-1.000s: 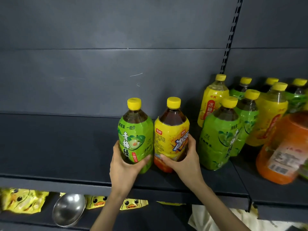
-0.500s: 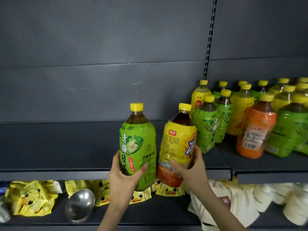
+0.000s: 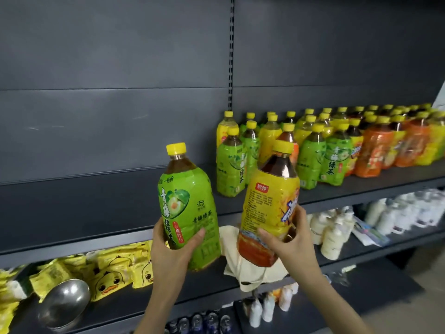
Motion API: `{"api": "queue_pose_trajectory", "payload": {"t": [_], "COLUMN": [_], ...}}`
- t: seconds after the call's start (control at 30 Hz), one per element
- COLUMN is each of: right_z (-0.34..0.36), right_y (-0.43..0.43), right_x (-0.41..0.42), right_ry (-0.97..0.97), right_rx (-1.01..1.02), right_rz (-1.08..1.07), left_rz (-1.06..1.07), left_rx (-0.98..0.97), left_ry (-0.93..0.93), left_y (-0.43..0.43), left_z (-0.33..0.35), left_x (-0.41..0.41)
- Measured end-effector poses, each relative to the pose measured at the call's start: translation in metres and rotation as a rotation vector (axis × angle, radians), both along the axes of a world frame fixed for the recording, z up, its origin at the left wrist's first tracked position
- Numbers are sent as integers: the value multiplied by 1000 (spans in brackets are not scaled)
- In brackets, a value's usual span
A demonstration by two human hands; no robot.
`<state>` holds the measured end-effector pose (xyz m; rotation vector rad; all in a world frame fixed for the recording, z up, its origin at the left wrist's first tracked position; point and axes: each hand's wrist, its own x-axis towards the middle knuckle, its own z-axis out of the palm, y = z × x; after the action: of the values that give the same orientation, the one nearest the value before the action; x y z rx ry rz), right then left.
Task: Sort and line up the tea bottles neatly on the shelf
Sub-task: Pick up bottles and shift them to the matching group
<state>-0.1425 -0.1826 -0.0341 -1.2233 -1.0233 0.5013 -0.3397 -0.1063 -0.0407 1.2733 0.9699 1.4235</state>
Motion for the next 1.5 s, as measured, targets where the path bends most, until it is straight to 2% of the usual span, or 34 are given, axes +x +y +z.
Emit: {"api": "queue_pose_trajectory", "payload": {"t": [0.27, 0.47, 0.73, 1.0, 1.27, 1.5], "right_z": [4, -1, -5, -11, -29, -33], "right_y": [-41, -75, -148, -203, -189, -134], "right_x": [59, 128, 245, 335, 414, 495], "right_ry": [16, 21, 3, 56, 132, 87], "right_rx": [42, 43, -15, -56, -68, -68], "right_rz": [-110, -159, -239, -306, -413, -472], "left_rz": [-119, -175, -221, -278, -351, -350], "left_rx": [63, 58, -28, -78, -92, -17], "left_ry": [20, -9, -102, -94, -57, -3], "left_y": [-15, -40, -91, -133, -107, -55], "left_z": [2, 1, -9, -29, -30, -35], "left_x": [65, 144, 263, 357, 439, 517]}}
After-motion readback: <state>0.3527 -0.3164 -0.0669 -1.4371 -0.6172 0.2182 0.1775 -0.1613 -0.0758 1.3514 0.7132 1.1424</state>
